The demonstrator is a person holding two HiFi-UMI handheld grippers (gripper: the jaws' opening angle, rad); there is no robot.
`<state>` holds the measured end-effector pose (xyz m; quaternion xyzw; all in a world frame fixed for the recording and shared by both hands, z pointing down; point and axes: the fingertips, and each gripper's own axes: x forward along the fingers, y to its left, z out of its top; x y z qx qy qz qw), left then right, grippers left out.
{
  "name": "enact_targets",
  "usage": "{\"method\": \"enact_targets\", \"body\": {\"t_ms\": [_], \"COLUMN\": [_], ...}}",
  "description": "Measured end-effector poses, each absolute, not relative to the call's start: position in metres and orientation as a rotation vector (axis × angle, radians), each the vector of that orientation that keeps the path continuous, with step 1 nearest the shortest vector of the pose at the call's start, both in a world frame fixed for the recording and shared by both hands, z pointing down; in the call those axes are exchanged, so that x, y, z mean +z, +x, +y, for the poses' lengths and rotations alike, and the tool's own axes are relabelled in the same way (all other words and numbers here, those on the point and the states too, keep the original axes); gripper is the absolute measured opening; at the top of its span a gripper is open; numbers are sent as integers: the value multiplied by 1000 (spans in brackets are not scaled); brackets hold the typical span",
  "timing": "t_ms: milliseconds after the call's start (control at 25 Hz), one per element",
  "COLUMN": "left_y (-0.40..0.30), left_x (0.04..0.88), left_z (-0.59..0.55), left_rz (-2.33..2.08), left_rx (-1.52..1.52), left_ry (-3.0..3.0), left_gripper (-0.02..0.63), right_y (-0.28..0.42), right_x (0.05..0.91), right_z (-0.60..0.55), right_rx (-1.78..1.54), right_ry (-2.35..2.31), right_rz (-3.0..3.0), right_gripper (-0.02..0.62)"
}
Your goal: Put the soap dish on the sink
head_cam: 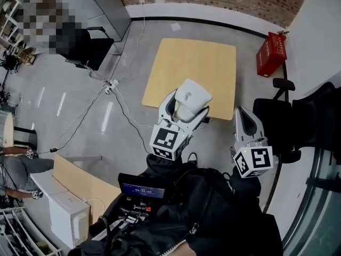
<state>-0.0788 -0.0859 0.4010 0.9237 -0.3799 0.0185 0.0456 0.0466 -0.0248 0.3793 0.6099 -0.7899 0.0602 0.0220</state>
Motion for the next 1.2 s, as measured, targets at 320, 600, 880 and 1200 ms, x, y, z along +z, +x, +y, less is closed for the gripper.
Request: {"method": "enact_targets", "body": {"t_ms": [320, 600, 880, 1200], "left_y": [-63, -54, -31, 2], "left_x": [419, 424, 412, 408], "left_z": [-105, -133, -173, -203], "left_rz": [-1111, -1177, -1255, -1285], "left_rx": [97, 147, 159, 162], "left_ry": [2798, 2787, 2784, 2769], "left_gripper": [468, 468, 468, 468], "right_y": [57, 66, 91, 125], "right_x": [391, 392, 378, 377], "right_z": [-43, -82, -123, -158], "right_rx": [236, 237, 208, 238], "right_ry": [1896, 1855, 1816, 1813], "right_rz": [-2415, -2479, -2548, -2602], "right_gripper": [5, 5, 5, 5]}}
